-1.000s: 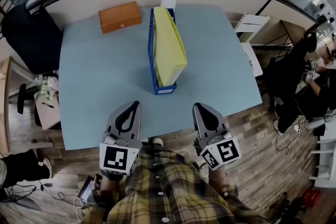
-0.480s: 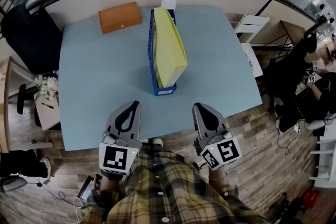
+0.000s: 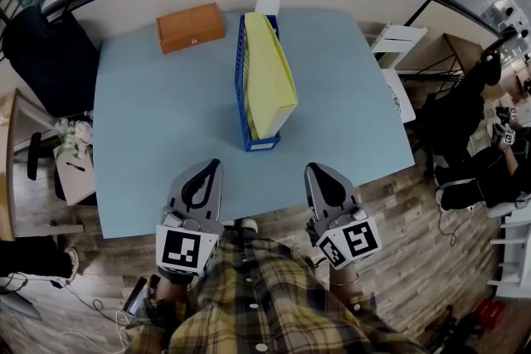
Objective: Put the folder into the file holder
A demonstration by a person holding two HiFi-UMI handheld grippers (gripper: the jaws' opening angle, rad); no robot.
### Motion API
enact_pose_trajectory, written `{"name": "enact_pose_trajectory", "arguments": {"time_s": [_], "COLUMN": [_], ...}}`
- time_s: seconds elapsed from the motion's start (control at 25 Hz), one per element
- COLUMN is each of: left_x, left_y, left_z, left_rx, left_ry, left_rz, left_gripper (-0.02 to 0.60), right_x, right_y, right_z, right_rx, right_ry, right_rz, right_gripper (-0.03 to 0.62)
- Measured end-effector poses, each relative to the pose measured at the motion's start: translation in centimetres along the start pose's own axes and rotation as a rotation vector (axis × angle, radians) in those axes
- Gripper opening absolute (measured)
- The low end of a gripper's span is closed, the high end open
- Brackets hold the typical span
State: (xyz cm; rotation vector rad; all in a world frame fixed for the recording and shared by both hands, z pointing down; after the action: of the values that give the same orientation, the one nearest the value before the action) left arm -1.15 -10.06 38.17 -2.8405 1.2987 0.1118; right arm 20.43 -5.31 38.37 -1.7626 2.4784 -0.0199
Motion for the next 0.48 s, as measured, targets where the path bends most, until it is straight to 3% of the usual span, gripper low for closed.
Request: {"name": "enact_pose_trajectory", "arguments": {"time_s": [0.48], "left_x": [0.16], "left_y": [0.38], "left_z": [0.44], "left_rx": [-0.009], "left_ry": [0.006], "left_rz": [-0.006], "left_gripper": [-0.009], "right_x": [0.03], "right_y": [-0.10], "right_z": [-0.08], "right_rx": [-0.002], "right_ry": [0.002], "right_rz": [-0.005], "right_gripper": [0.000]}}
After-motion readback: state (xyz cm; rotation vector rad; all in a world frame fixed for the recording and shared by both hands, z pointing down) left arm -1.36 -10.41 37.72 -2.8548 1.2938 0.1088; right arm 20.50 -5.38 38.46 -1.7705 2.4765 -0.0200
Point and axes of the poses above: the fingertips, and each gripper's own axes: x forward along the fingers, y to its left, z out of its top, the point moved 5 cm from there along -x, backward along the fingers, and after that the axes turned 11 degrees about -y, right-handed, at the moved point
